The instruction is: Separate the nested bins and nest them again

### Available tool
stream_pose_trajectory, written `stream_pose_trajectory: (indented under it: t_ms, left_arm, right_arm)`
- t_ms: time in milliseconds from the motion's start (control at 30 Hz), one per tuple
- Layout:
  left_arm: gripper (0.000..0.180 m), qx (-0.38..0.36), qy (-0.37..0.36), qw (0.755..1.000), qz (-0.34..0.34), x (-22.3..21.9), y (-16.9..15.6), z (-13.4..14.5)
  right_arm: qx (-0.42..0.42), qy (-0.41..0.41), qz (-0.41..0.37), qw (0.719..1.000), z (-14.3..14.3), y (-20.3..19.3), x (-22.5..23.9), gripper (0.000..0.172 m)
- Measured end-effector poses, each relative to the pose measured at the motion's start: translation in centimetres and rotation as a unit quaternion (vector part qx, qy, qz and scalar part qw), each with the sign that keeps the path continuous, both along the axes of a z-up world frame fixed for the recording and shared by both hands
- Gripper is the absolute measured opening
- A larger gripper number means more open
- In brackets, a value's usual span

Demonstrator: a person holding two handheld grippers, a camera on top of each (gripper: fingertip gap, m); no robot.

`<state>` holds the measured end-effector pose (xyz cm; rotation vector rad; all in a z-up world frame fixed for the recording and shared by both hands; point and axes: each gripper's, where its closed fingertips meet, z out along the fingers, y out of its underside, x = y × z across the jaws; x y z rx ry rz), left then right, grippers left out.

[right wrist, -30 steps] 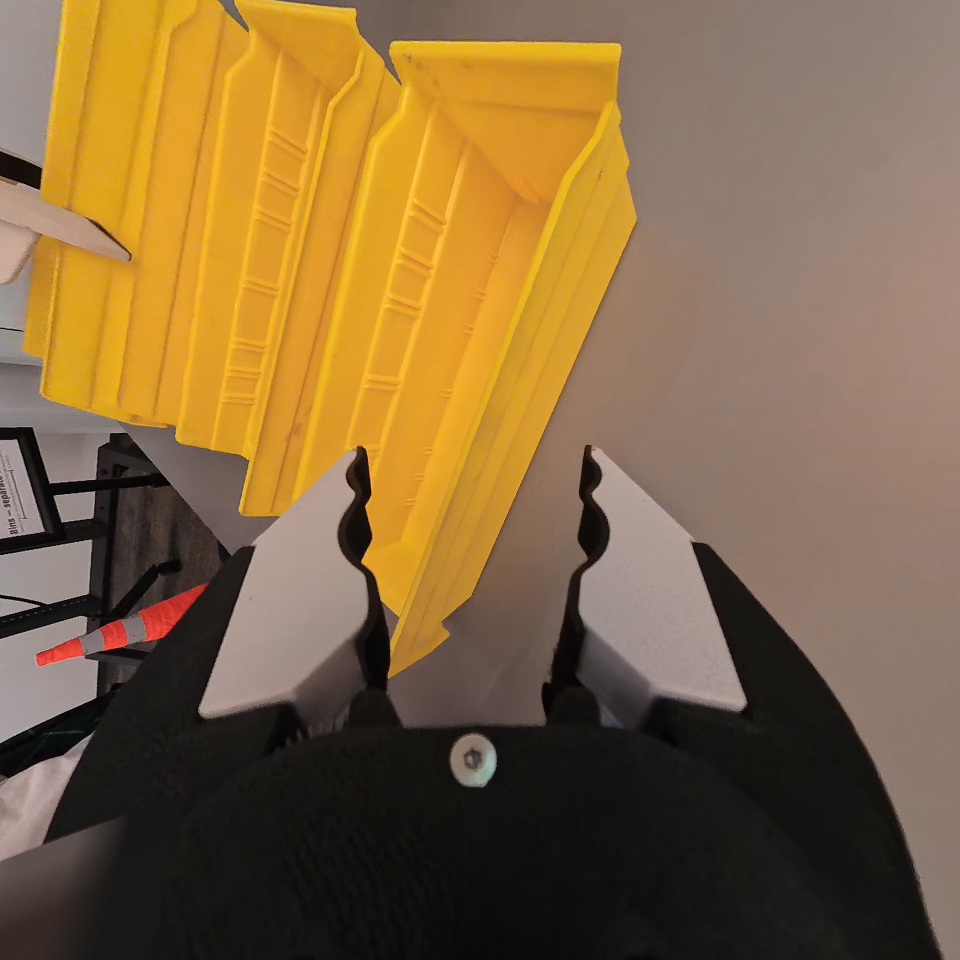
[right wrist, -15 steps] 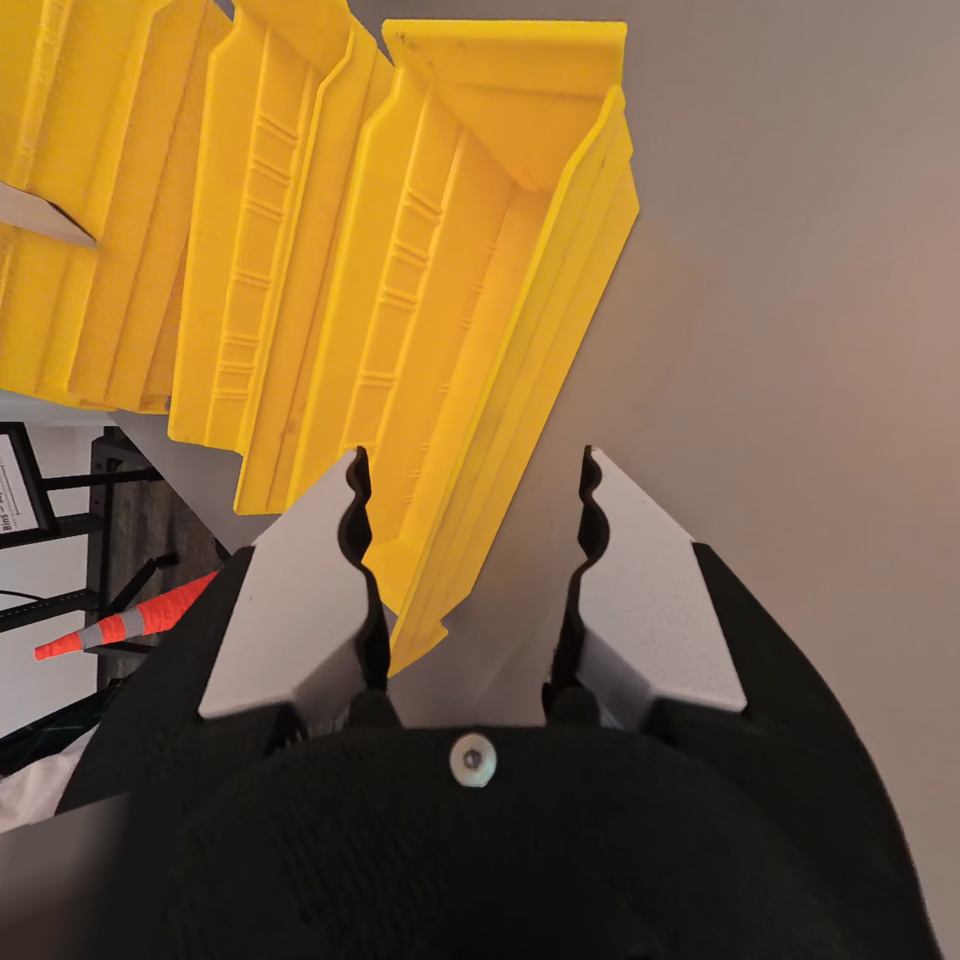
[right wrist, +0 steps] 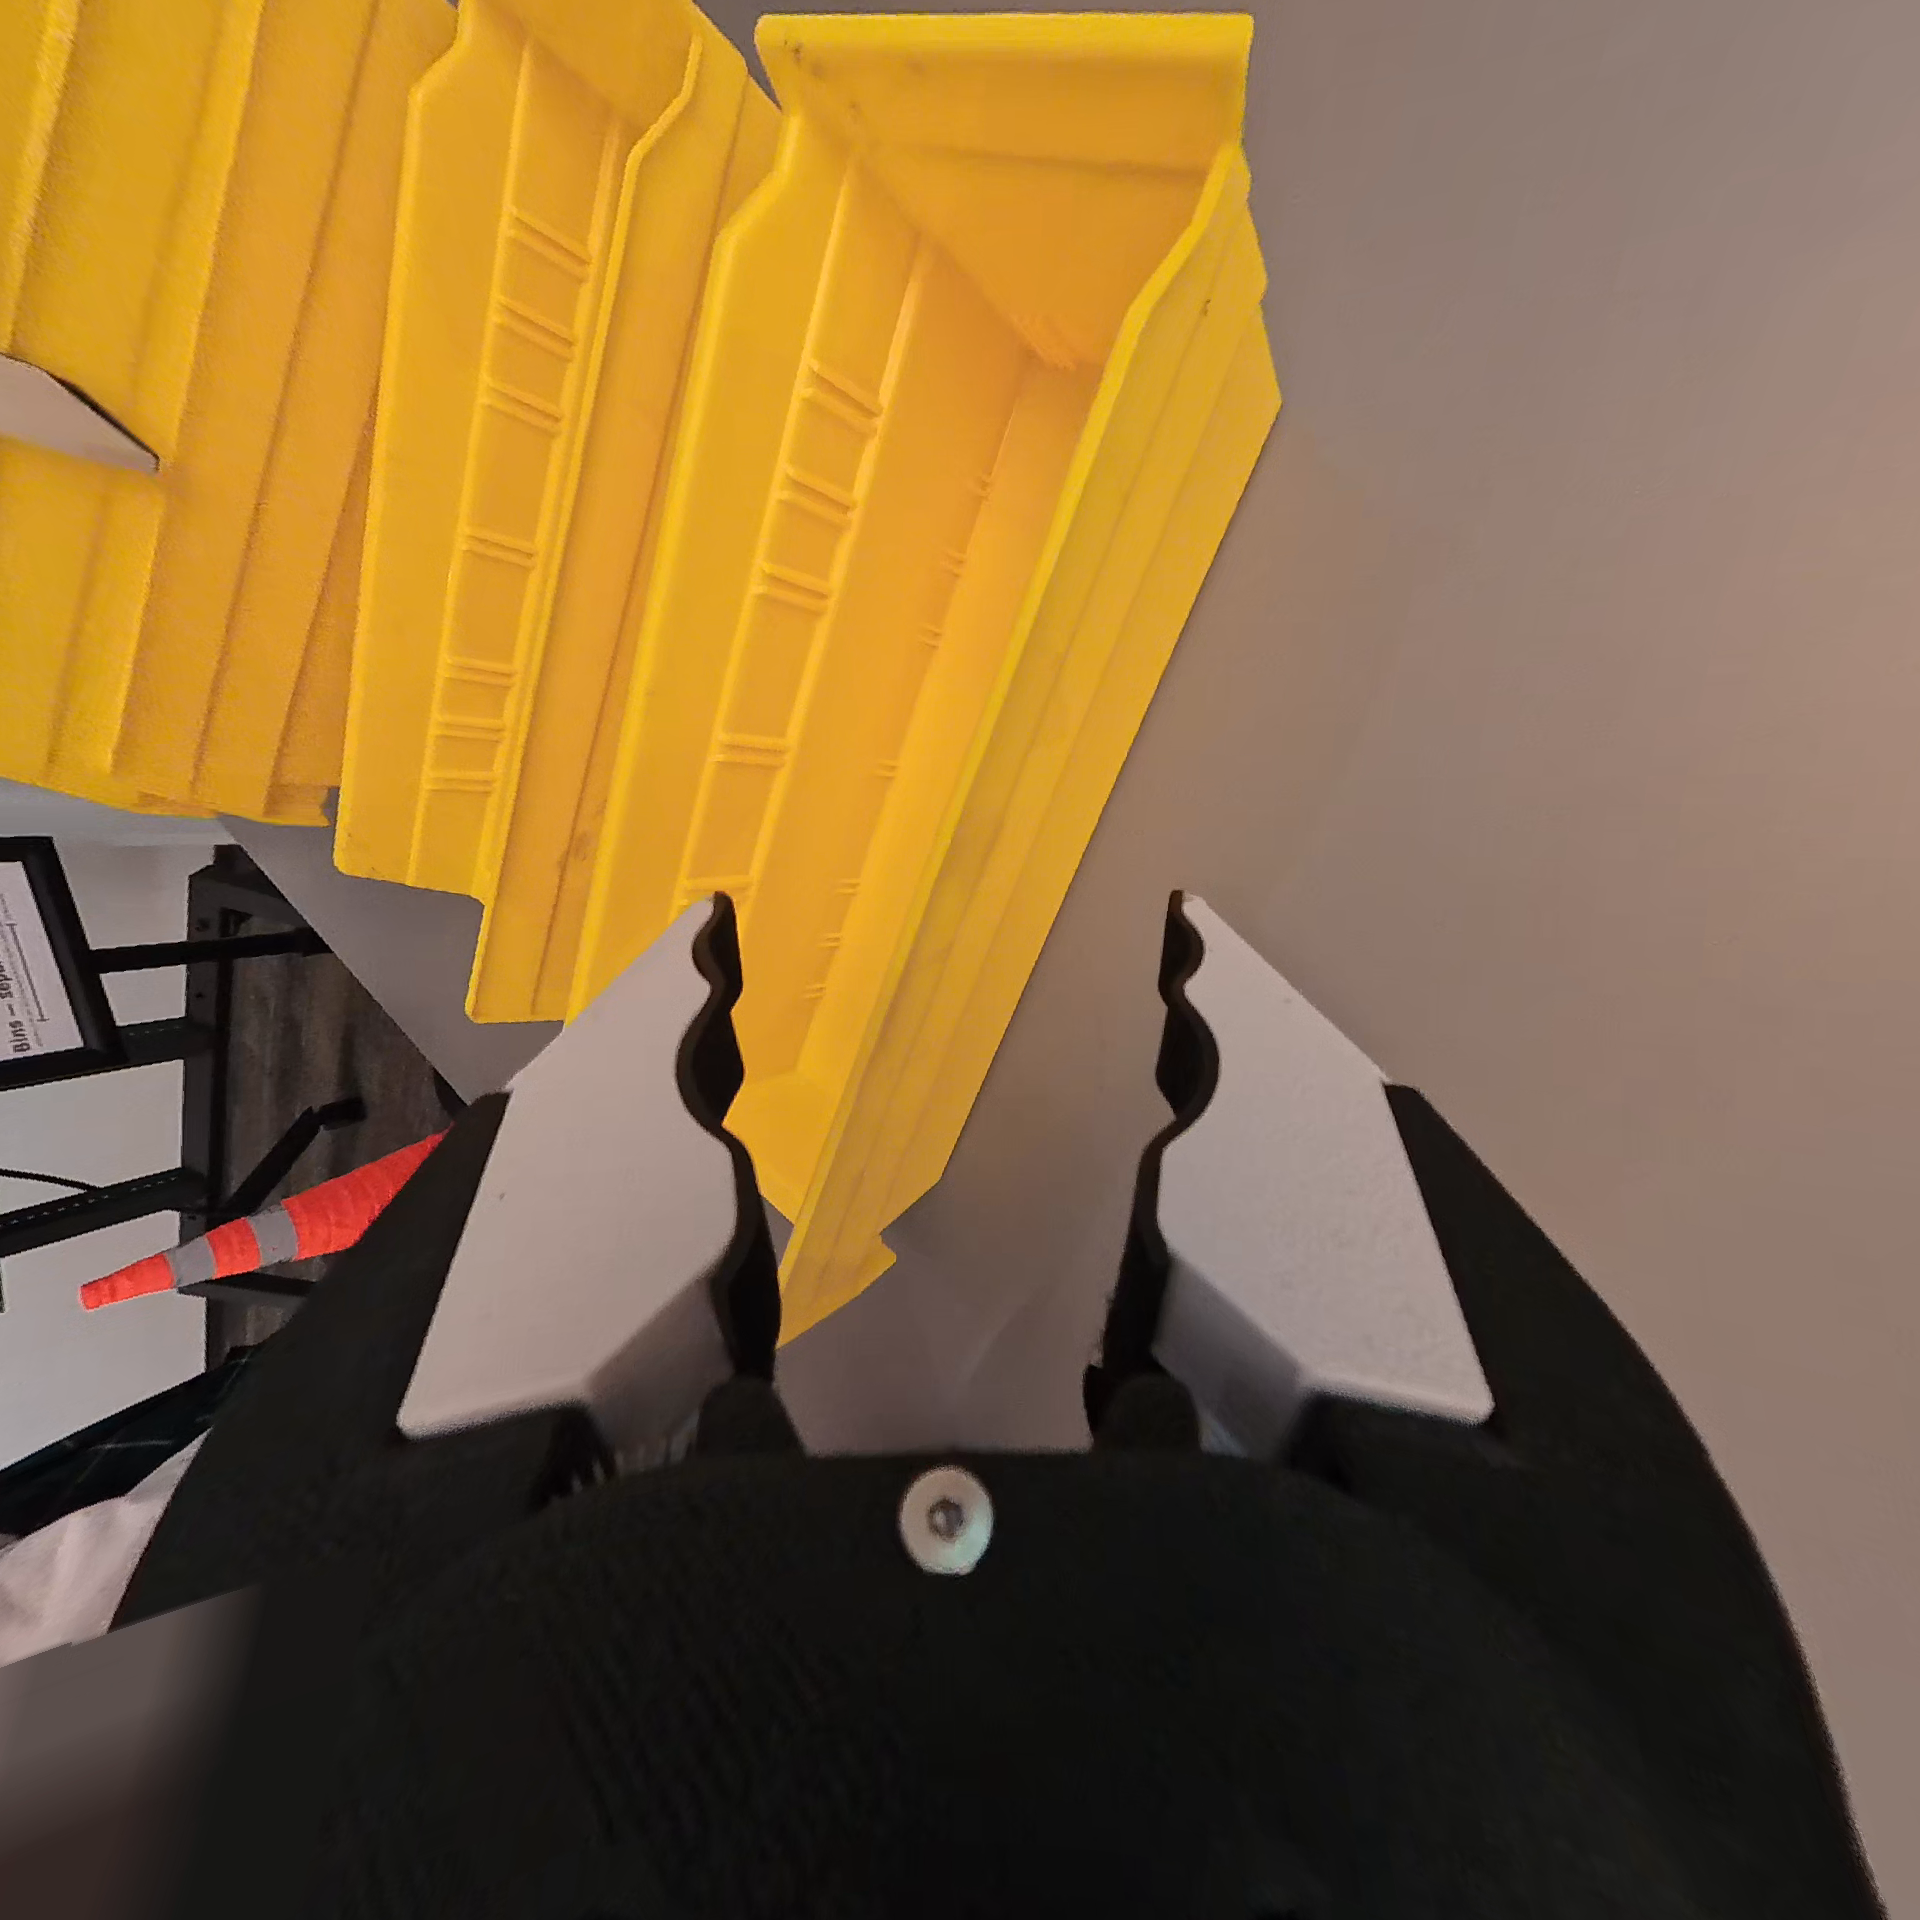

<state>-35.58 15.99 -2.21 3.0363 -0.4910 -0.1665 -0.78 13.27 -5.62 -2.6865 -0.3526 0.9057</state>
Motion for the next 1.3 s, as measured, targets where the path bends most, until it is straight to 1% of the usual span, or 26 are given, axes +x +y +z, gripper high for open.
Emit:
stream_pose_trajectory:
  t_ms: [100, 200, 267, 333, 567, 633, 700, 900, 967, 1033, 1133, 1200, 1300]
  left_arm:
    - [0.119, -0.039, 0.002, 0.999, 0.015, -0.2, -1.2, -0.3]
    - [0.118, -0.019, -0.009, 1.000, 0.004, 0.6, -0.4, 0.5]
    - [0.119, -0.025, -0.012, 1.000, 0.015, 0.6, -0.6, 0.4]
    - [0.119, -0.044, -0.003, 0.999, 0.021, 0.2, -1.2, 0.0]
    - [0.120, -0.030, 0.017, 0.999, 0.008, -1.0, -1.2, -2.1]
    - [0.117, -0.031, 0.027, 0.999, 0.005, -1.5, -1.5, -2.8]
    - [0.117, -0.028, 0.029, 0.999, 0.002, -1.7, -1.6, -3.2]
    - [0.121, -0.010, 0.009, 1.000, 0.002, -1.8, -1.4, -3.4]
    - [0.125, -0.002, -0.007, 1.000, 0.002, -1.5, -1.2, -3.3]
    - [0.128, 0.010, -0.026, 1.000, 0.001, -1.0, -0.5, -2.9]
    - [0.137, 0.056, -0.040, 0.998, -0.003, -0.9, 1.6, -1.9]
    - [0.145, 0.067, -0.064, 0.996, 0.006, -0.5, 2.2, -1.9]
    - [0.146, 0.041, -0.120, 0.991, 0.033, 0.9, 1.7, -3.0]
  right_arm:
    - [-0.004, -0.003, -0.002, 1.000, -0.2, 0.1, 0.1, 0.081]
    - [-0.003, -0.004, -0.002, 1.000, -0.2, 0.1, 0.0, 0.081]
    - [-0.004, -0.005, 0.002, 1.000, -0.2, -0.1, 0.0, 0.081]
    - [-0.003, -0.004, 0.002, 1.000, -0.1, 0.0, -0.1, 0.081]
    - [-0.004, -0.004, 0.000, 1.000, -0.2, 0.0, 0.1, 0.081]
    - [-0.005, -0.005, 0.000, 1.000, -0.3, 0.0, 0.1, 0.081]
    - [-0.007, -0.005, 0.001, 1.000, -0.4, 0.0, 0.1, 0.082]
    - [-0.010, -0.008, 0.001, 1.000, -0.6, 0.0, 0.1, 0.082]
    - [-0.010, -0.008, 0.000, 1.000, -0.6, 0.0, 0.2, 0.081]
    - [-0.011, -0.008, 0.000, 1.000, -0.6, 0.0, 0.2, 0.082]
    - [-0.013, -0.007, 0.000, 1.000, -0.7, 0.0, 0.3, 0.082]
    - [-0.015, -0.007, 0.000, 1.000, -0.7, 0.0, 0.3, 0.081]
    - [-0.017, -0.008, 0.000, 1.000, -0.9, 0.0, 0.3, 0.082]
